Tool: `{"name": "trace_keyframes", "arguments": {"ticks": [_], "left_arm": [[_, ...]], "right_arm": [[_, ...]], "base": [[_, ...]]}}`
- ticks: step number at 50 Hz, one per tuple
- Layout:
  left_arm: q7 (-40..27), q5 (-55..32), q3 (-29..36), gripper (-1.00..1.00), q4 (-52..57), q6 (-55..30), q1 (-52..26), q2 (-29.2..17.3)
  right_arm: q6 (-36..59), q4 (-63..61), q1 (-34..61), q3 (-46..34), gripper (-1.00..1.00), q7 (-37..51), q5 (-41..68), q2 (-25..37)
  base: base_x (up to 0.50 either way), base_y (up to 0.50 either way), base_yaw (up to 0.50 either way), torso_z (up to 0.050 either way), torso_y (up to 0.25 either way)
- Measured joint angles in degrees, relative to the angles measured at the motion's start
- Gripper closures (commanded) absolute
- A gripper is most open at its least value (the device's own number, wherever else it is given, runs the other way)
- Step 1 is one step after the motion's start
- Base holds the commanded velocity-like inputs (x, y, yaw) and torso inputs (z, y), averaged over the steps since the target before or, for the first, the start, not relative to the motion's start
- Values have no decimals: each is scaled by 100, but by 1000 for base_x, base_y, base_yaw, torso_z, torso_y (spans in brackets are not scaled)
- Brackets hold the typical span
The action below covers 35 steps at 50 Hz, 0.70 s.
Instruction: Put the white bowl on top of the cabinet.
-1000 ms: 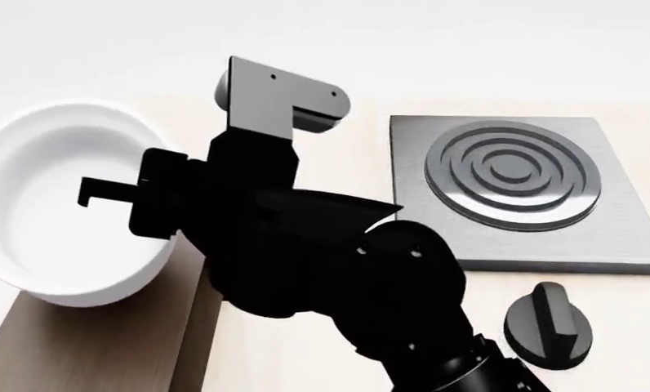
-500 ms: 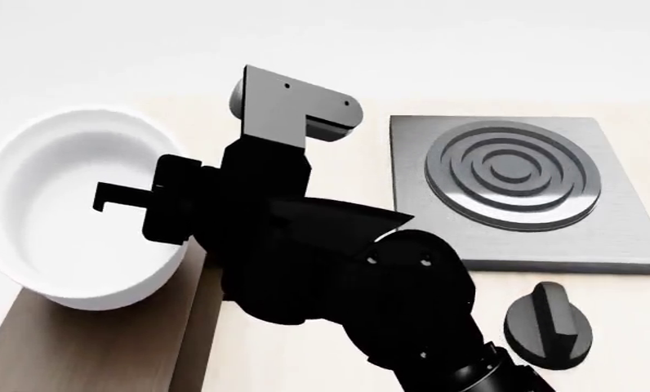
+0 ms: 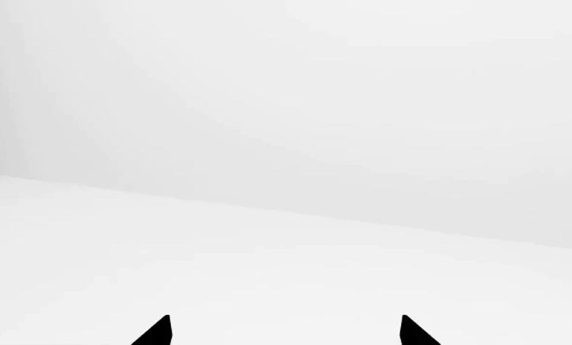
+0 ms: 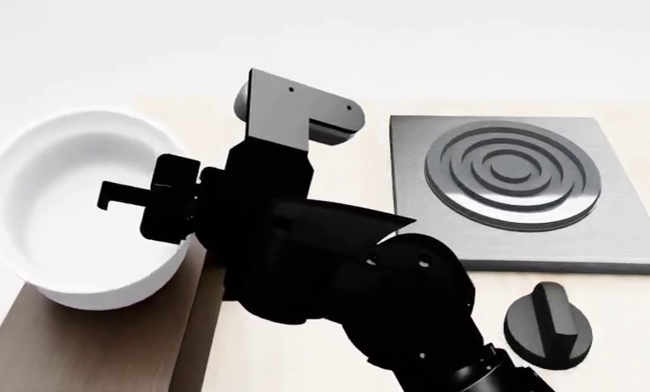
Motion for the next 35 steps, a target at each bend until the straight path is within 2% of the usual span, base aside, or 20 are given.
{"name": "trace_keyframes", "arguments": {"ticks": [35], "left_arm": [[3, -11, 7, -100, -13, 2, -9, -6]], "right_arm": [[-155, -164, 2, -89, -100, -15, 102, 91]], "base": [[0, 0, 0, 0, 0]]}}
